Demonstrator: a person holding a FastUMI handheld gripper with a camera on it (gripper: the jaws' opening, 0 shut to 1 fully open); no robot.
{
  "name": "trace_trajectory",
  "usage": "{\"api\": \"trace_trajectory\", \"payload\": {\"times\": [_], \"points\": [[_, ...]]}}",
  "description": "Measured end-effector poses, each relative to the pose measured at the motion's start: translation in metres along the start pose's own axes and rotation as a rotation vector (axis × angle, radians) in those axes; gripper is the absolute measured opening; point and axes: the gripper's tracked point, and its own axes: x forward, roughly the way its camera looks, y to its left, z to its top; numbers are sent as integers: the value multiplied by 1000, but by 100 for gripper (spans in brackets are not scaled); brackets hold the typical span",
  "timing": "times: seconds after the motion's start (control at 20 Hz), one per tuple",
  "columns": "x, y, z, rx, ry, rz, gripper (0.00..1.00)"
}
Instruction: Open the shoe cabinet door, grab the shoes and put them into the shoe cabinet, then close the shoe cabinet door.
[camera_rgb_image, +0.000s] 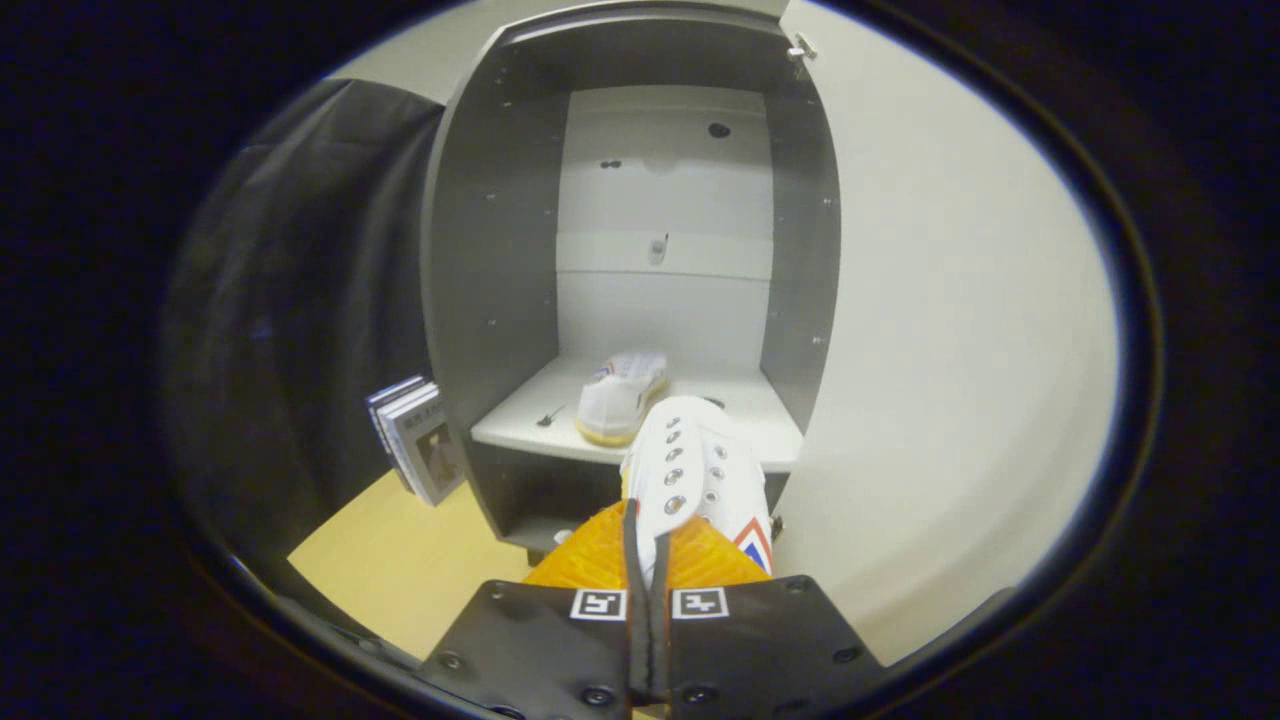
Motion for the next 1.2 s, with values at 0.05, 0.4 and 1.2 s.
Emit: {"api": "trace_trajectory", "payload": {"times": [0.05,0.4,1.2], "points": [[15,-2,13,-10,-12,-14,3],[147,-23,59,-28,-12,-105,2],[272,-32,30,-29,154,-88,3]]}}
